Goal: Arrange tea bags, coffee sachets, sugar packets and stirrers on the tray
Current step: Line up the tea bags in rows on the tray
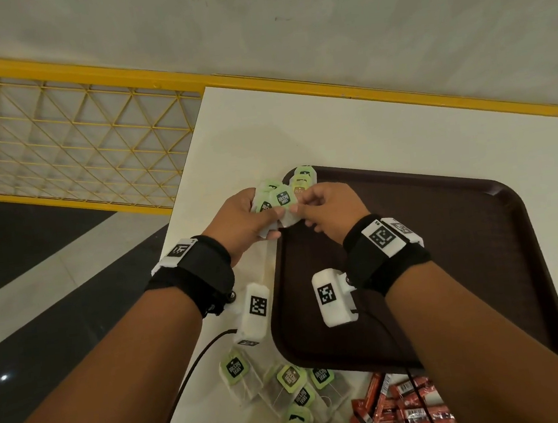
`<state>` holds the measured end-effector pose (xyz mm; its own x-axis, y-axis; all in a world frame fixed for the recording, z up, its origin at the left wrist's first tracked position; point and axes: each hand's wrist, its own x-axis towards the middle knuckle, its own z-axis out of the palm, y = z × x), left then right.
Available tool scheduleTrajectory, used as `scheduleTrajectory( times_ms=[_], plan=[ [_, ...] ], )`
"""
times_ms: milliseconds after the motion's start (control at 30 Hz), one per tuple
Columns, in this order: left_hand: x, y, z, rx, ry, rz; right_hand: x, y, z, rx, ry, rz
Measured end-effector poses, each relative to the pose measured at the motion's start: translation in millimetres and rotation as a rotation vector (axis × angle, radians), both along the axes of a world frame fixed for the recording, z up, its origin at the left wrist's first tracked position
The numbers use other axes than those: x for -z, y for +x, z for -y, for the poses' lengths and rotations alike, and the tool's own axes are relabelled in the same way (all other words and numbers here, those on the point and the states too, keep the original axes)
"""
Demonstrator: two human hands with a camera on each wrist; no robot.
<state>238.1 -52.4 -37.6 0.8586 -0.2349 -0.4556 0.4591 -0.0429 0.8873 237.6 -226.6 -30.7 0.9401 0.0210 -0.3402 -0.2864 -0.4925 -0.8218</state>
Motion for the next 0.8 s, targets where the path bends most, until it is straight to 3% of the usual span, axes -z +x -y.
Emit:
scheduleTrajectory(
  times_ms=[200, 500, 667, 800],
  plan=[
    [-2.6, 1.0, -5.9, -0.167, -0.094, -0.075, 13.1, -4.0, 2.8, 0.253, 0.109, -0.097],
    [-3.8, -0.1, -16.1, -0.202, -0.248, -0.14, 15.0, -3.9, 0.9, 0.263, -0.019, -0.1],
    [-1.5, -4.4, -13.3, -0.107, -0.11, -0.034, 11.4, -6.8, 2.2, 0.277, -0.148, 0.059],
    [-1.6, -5.2, -9.0, -0.061, 0.023, 0.119, -7.1, -9.5, -8.4, 0.058, -0.025, 0.069]
  ],
)
